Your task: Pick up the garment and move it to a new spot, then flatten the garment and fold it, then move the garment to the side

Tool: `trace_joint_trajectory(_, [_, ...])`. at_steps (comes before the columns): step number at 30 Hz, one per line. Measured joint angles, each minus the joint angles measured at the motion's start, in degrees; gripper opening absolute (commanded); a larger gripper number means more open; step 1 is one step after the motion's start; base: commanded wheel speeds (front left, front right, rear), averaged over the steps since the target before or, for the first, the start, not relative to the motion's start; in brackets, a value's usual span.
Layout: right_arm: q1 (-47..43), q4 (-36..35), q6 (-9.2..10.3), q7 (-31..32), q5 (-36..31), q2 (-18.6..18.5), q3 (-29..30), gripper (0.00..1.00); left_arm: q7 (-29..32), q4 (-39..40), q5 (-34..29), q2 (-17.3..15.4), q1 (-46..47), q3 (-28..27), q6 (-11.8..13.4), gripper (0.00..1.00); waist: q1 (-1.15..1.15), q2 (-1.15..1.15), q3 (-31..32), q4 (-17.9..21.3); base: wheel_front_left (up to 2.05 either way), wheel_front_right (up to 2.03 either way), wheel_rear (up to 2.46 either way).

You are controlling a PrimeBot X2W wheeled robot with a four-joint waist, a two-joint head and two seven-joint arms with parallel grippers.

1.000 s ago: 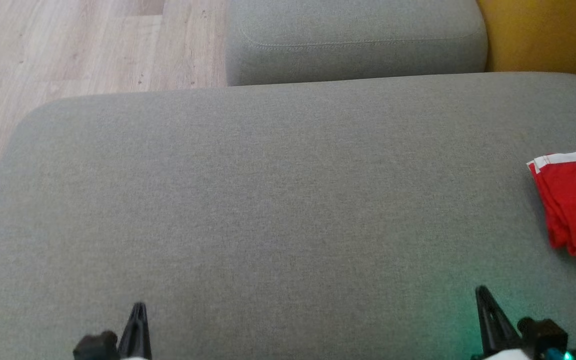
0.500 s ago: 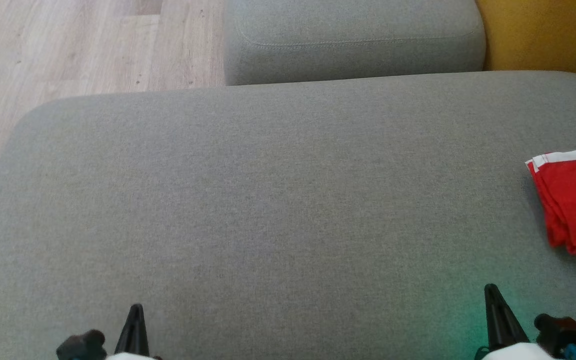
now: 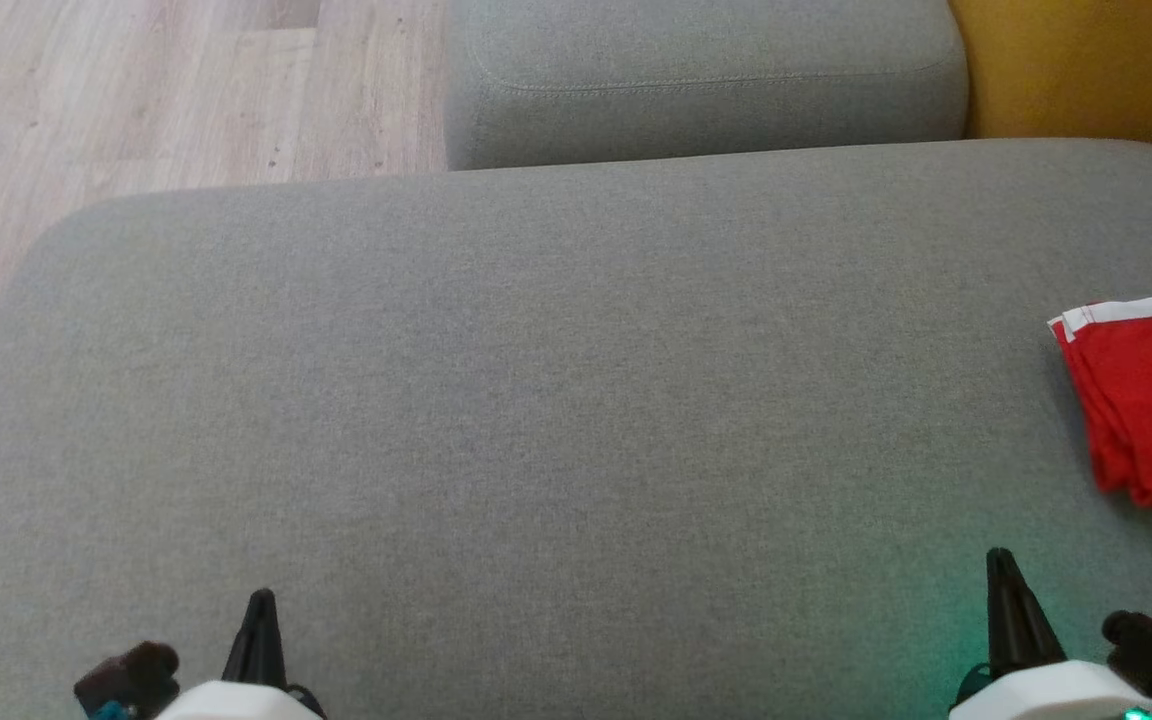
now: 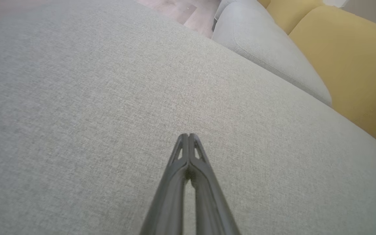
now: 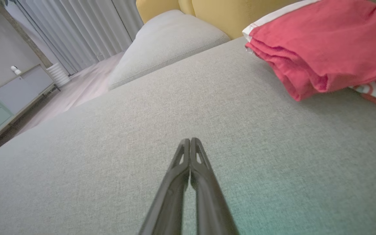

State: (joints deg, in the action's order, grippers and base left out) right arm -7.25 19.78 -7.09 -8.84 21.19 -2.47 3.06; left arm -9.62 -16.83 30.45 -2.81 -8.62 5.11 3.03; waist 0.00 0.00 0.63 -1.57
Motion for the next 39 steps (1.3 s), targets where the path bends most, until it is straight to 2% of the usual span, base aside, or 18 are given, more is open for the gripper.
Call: trace_joint_trajectory(39, [3.4, -1.5, 0.01, 6.1, 28.7, 0.0, 1.9, 0.00, 6.1, 0.2, 25.4, 0.0, 4.4, -3.2, -4.1, 0.00, 0.00, 0.00, -0.3, 0.6, 0.00, 0.00, 0.00])
